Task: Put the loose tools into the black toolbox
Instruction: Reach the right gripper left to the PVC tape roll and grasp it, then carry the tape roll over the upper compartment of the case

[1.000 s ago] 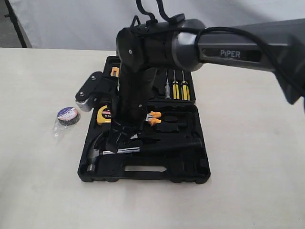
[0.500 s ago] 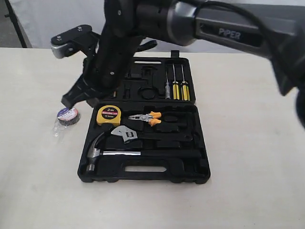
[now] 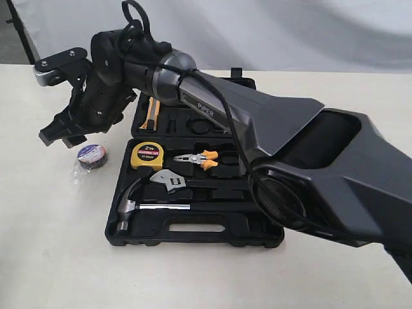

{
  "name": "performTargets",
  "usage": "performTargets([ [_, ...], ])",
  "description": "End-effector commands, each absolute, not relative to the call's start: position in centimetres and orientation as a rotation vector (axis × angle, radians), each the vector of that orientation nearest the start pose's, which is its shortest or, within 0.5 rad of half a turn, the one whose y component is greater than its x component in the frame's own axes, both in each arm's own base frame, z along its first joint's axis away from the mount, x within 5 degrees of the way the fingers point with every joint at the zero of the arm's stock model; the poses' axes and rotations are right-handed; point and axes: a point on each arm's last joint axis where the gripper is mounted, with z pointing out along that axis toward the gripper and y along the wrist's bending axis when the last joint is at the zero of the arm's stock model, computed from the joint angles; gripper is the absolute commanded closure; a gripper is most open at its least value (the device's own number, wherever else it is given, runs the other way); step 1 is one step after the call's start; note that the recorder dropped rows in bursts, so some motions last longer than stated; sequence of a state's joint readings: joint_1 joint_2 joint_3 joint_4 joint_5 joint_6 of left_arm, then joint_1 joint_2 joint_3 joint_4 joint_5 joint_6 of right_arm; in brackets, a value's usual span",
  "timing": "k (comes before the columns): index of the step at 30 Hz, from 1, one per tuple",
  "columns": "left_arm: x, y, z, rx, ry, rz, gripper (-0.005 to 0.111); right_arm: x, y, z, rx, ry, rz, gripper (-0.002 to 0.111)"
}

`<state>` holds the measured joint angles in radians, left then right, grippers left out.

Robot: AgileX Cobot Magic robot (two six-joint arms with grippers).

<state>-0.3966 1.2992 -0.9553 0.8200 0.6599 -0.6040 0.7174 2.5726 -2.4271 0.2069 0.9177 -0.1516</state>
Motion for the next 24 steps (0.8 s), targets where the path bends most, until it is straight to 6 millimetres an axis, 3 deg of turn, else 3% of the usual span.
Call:
performTargets([
  [1,26.3,-6.6,30.7,0.306,2.223,0.348,0.105,41.6,38.6,16.3,-0.986,2.367,0.466,0.039],
  [5,26.3,-6.6,30.7,0.306,2.223,0.348,0.105,42.0,38.7,15.0,-0.984,2.351,0.439,0.029],
  [13,26.3,-6.6,30.7,0.306,2.223,0.348,0.105,42.0,38.8,12.0,-0.993,2.405,0.416,0.029],
  [17,26.3,-6.6,30.7,0.306,2.223,0.348,0.105,41.8,38.8,11.5,-1.042,2.402,0.395,0.032],
  [20,26.3,-6.6,30.7,0.306,2.223,0.348,0.105,41.5,39.1,12.2,-1.088,2.371,0.383,0.053],
  [24,26.3,-6.6,30.7,0.306,2.223,0.348,0.105,41.6,38.9,14.1,-1.095,2.334,0.352,0.098],
])
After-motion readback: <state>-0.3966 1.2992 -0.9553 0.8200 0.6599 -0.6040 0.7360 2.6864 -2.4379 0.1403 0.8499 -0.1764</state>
